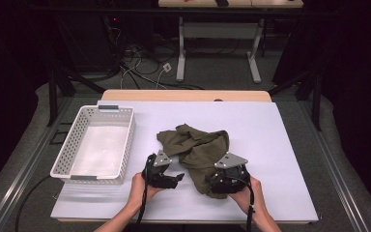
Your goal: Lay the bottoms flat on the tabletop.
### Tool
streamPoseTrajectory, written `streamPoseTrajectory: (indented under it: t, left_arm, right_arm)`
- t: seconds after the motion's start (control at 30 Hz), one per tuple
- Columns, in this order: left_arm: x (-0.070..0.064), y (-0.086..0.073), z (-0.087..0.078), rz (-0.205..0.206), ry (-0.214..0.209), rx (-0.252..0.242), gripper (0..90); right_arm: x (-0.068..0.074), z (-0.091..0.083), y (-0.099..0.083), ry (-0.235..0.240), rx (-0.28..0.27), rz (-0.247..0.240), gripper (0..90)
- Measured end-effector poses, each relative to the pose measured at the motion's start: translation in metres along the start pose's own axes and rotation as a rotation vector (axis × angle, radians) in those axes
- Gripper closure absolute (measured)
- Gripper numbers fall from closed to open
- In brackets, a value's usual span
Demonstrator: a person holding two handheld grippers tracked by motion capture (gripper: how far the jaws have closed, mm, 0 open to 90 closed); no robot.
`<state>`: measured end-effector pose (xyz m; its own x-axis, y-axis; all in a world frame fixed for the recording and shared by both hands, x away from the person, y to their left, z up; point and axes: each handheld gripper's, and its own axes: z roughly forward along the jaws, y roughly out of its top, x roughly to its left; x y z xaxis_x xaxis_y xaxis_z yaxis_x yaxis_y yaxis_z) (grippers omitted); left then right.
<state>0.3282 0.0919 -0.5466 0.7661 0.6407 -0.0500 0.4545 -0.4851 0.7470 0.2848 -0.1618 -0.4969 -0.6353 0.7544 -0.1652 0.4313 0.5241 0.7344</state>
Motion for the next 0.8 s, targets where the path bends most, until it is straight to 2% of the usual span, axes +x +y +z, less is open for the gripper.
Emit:
streamPoseTrajectory:
  t: [0.07, 0.17, 0.2, 0.27, 0.4, 0.47, 0.53, 0.6, 0.8]
  left_arm:
    - [-0.001, 0.0, -0.001, 0.004, 0.003, -0.003, 27.2]
    - [-0.002, 0.001, -0.003, 0.013, 0.005, -0.012, 24.3]
    - [-0.002, 0.001, -0.004, 0.015, -0.002, -0.016, 22.9]
    - [-0.003, 0.002, -0.006, 0.022, -0.013, -0.019, 20.0]
    - [-0.003, 0.002, -0.008, 0.026, -0.023, -0.026, 15.9]
    - [-0.003, 0.002, -0.009, 0.024, -0.023, -0.027, 14.1]
    - [-0.002, 0.002, -0.009, 0.023, -0.028, -0.018, 13.4]
    - [-0.002, 0.002, -0.009, 0.023, -0.03, -0.012, 12.4]
    - [0.0, 0.002, -0.011, 0.027, -0.016, -0.015, 11.7]
  right_arm:
    - [0.008, 0.001, -0.001, 0.045, 0.026, -0.018, 13.8]
    - [0.017, 0.008, -0.003, 0.066, 0.075, -0.063, 10.7]
    - [0.019, 0.011, -0.004, 0.058, 0.087, -0.07, 14.3]
    - [0.021, 0.016, -0.007, 0.041, 0.114, -0.081, 32.4]
    - [0.015, 0.017, -0.011, 0.085, 0.122, -0.077, 60.3]
    - [0.013, 0.015, -0.011, 0.073, 0.121, -0.089, 71.0]
    - [0.011, 0.011, -0.011, 0.039, 0.121, -0.101, 77.5]
    - [0.006, 0.007, -0.011, 0.023, 0.113, -0.096, 79.9]
    - [-0.01, -0.002, -0.014, -0.017, 0.104, -0.057, 81.4]
